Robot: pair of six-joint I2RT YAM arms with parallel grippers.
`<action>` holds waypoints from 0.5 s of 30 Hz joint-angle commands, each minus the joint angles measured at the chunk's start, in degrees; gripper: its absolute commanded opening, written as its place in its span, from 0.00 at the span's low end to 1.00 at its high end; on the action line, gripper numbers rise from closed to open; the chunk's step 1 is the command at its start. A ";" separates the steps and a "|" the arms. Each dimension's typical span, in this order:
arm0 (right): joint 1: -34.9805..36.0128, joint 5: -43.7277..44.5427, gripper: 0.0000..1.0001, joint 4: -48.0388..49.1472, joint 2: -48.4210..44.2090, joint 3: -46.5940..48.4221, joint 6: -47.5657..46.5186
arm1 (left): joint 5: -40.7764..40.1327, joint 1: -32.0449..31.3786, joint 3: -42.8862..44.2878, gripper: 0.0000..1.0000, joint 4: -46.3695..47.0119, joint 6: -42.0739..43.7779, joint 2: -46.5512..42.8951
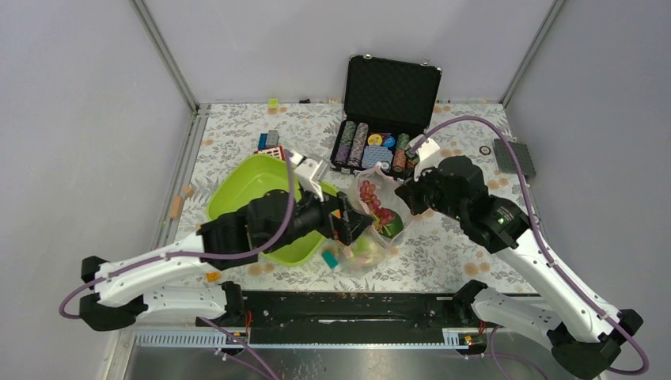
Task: Place the food in the zip-top bag and seal the zipper
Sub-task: Adjust the zipper food storage bag at the center of the board.
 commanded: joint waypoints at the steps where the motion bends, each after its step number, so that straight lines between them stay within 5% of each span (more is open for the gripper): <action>1: -3.12 -15.64 0.00 2.93 0.06 6.11 -12.83 | -4.47 -0.19 3.25 0.99 -5.07 10.36 -5.97; 10: -9.31 -32.83 0.00 -2.83 4.68 15.67 -17.74 | -16.15 4.33 2.26 0.99 -7.20 14.75 -11.78; 13: -10.60 -39.13 0.00 -8.31 8.44 19.67 -21.23 | -10.46 9.61 -0.94 0.99 -4.35 17.58 -13.69; 15: -11.16 -41.43 0.02 -10.94 10.40 21.39 -23.64 | 0.83 13.52 -4.41 0.99 -0.40 22.08 -14.74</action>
